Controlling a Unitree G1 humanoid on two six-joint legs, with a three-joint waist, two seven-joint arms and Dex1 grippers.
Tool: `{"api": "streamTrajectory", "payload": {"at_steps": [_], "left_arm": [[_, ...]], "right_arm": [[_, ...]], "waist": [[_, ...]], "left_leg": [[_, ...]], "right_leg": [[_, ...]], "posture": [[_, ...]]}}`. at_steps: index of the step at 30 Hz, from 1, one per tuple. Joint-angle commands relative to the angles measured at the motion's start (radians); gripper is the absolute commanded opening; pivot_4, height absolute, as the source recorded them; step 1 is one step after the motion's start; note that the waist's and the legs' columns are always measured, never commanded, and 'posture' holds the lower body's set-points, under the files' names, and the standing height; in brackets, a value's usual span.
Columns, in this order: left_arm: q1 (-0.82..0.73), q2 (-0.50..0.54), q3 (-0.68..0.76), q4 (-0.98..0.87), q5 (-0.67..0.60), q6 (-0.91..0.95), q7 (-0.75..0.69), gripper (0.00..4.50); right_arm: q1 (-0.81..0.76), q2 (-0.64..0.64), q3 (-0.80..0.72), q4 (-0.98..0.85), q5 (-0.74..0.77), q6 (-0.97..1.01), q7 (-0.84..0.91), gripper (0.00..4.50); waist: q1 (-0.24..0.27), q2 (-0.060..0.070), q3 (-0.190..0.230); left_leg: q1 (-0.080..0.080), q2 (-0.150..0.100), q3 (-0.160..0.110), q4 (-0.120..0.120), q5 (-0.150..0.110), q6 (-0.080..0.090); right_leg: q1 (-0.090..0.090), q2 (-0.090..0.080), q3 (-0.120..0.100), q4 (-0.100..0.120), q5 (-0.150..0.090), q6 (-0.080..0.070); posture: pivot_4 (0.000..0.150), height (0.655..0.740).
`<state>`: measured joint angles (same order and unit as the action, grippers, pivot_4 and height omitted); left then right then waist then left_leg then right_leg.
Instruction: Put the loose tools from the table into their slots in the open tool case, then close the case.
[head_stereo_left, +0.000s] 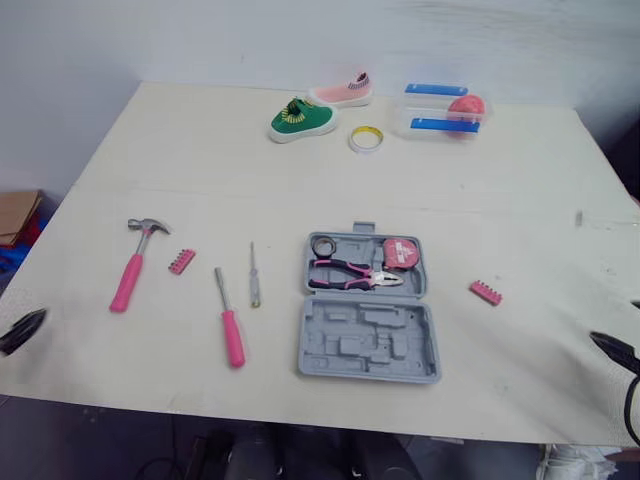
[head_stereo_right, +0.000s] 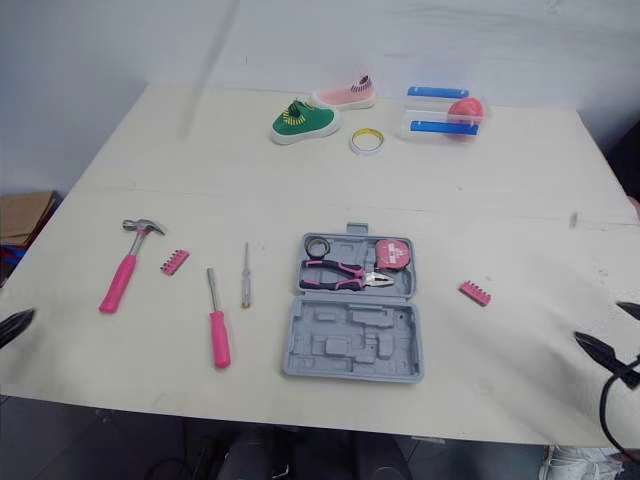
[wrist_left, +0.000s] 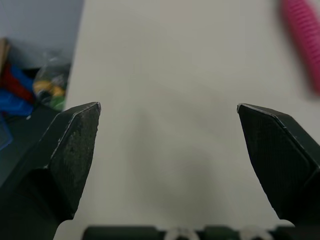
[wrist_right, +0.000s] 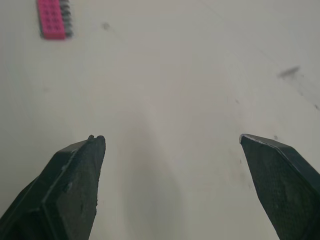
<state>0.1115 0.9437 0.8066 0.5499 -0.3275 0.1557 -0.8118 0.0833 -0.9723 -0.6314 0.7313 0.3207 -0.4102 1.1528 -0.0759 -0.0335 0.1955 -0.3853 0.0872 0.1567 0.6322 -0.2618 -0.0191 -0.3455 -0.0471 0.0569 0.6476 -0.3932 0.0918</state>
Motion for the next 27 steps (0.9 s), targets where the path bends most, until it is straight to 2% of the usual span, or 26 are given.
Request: {"api": "streamTrajectory", "payload": {"at_steps": [1,8,14,20,27], "left_arm": [[-0.004,0.029,0.021,0.026,-0.008,-0.05,0.003,4.46],[-0.013,0.003,-0.023,-0.101,-0.046,-0.008,-0.02,4.46],[-0.012,-0.024,-0.096,-0.347,-0.081,0.13,0.0,4.46],[-0.02,-0.077,-0.184,-0.732,-0.174,0.422,0.114,4.46],[-0.006,-0.17,-0.245,-1.034,-0.225,0.667,0.295,4.46]], "right_arm": [[-0.023,-0.033,-0.016,0.048,0.013,-0.079,0.011,4.5],[-0.155,0.03,0.059,0.049,0.043,-0.113,0.05,4.5],[-0.229,0.124,0.105,-0.084,0.168,-0.07,0.184,4.5],[-0.258,0.195,0.173,-0.276,0.23,-0.017,0.224,4.5],[-0.283,0.258,0.266,-0.462,0.262,0.049,0.233,4.5]], "waist": [[-0.007,0.0,0.0],[-0.025,-0.002,-0.001],[-0.032,-0.002,-0.001],[-0.027,-0.002,-0.001],[-0.025,-0.002,-0.001]], "left_leg": [[0.001,0.0,0.0,0.0,0.0,0.0],[0.013,0.002,0.0,-0.006,-0.002,-0.003],[0.013,0.003,0.001,-0.006,0.0,-0.002],[0.012,0.004,0.001,-0.004,0.002,-0.001],[0.012,0.005,0.0,-0.002,0.003,-0.004]], "right_leg": [[0.001,-0.001,0.0,0.0,0.0,0.001],[0.01,0.001,0.0,0.001,0.003,-0.002],[0.009,0.002,0.001,0.002,0.002,-0.003],[0.009,0.003,0.001,0.003,0.002,-0.002],[0.009,0.006,0.002,0.004,0.002,-0.002]], "posture": [[0.15,0.74],[0.15,0.74],[0.15,0.74],[0.15,0.74],[0.15,0.74]]}}
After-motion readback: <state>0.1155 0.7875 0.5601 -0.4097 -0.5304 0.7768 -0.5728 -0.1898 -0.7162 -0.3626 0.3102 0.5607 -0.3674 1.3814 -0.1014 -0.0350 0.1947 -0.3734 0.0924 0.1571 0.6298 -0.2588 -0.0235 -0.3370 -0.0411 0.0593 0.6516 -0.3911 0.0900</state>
